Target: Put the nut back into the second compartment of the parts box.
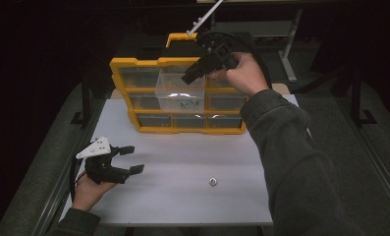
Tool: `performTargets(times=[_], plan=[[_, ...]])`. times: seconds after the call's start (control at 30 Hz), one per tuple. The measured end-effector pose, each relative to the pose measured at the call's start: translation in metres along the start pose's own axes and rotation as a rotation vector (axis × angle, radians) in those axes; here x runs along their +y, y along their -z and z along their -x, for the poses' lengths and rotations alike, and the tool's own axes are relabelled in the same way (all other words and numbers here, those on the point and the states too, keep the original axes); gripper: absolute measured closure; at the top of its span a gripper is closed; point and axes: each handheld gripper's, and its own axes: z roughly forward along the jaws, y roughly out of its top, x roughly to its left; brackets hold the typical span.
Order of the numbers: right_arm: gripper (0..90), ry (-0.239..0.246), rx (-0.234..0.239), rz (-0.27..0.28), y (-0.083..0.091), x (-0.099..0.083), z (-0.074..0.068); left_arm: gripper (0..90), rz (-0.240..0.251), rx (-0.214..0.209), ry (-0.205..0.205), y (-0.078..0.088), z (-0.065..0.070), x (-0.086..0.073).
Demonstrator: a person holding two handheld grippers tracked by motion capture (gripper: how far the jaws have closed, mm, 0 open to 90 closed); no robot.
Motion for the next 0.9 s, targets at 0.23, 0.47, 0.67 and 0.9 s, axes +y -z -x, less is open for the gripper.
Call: performTargets(times=[0.23,0.47,0.67,0.9], plan=[[61.9,0.005,-0.017,0.018,0.02,-0.018,-0.007,21.2,-0.01,-0.004,0.012,-0.001,0.001,0.0],[60.5,-0.003,-0.03,0.035,0.036,-0.037,-0.01,21.2,-0.009,-0.002,0.01,-0.001,0.001,0.0],[59.1,-0.013,-0.032,0.061,0.042,-0.058,-0.009,21.2,-0.007,-0.003,0.006,-0.003,0.002,0.0],[56.8,-0.03,-0.035,0.059,0.039,-0.079,-0.011,21.1,-0.005,-0.004,0.003,-0.004,0.001,0.0]])
